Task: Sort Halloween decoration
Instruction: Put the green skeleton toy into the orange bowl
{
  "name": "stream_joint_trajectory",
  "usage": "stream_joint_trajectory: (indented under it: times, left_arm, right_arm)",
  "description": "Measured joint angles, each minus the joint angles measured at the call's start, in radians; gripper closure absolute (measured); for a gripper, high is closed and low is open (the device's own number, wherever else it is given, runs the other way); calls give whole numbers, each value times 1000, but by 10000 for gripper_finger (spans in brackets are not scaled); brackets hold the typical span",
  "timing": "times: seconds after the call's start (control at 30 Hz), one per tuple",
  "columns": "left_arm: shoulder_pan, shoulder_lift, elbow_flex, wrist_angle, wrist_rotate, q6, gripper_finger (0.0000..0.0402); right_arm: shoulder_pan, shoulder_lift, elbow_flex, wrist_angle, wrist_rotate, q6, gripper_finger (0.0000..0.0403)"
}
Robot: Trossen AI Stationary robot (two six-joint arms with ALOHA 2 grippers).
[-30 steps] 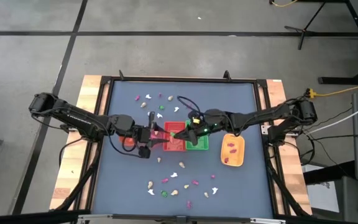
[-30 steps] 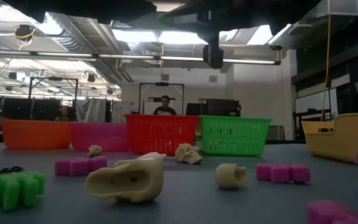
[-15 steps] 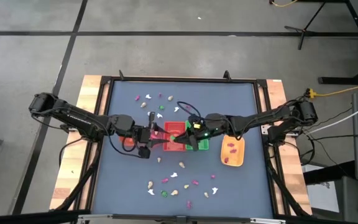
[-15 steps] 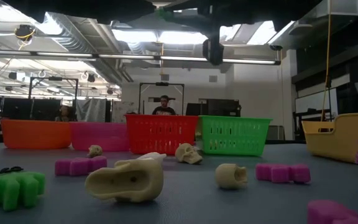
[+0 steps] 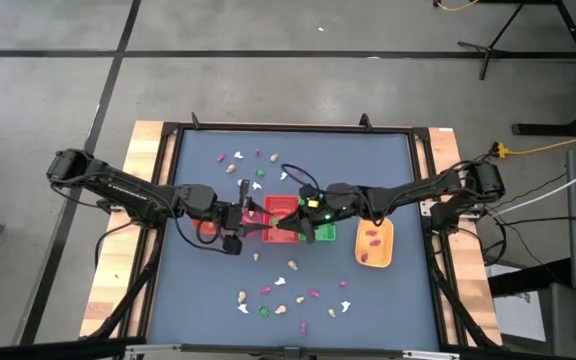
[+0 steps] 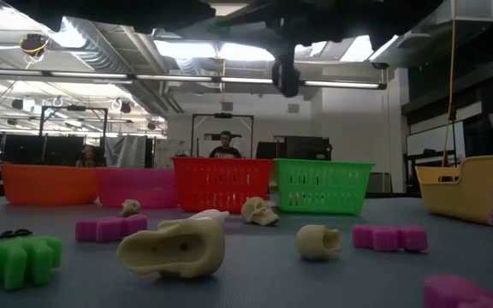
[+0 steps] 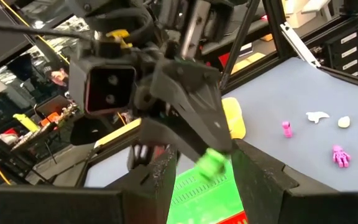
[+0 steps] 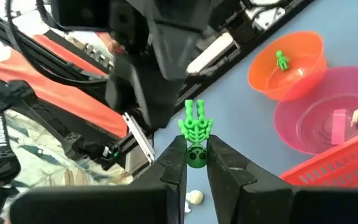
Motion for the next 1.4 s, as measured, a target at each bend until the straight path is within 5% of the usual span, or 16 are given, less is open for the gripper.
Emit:
stream_joint_trajectory:
  times: [0.63,1.4]
  left_arm:
    - [-13,50,1,-67,45,-87,264]
    - [-46,49,0,-43,30,-78,264]
  right_arm:
    - [-1,45,60,-57,-124,0,354]
    - [-1,45,60,-70,-115,0,354]
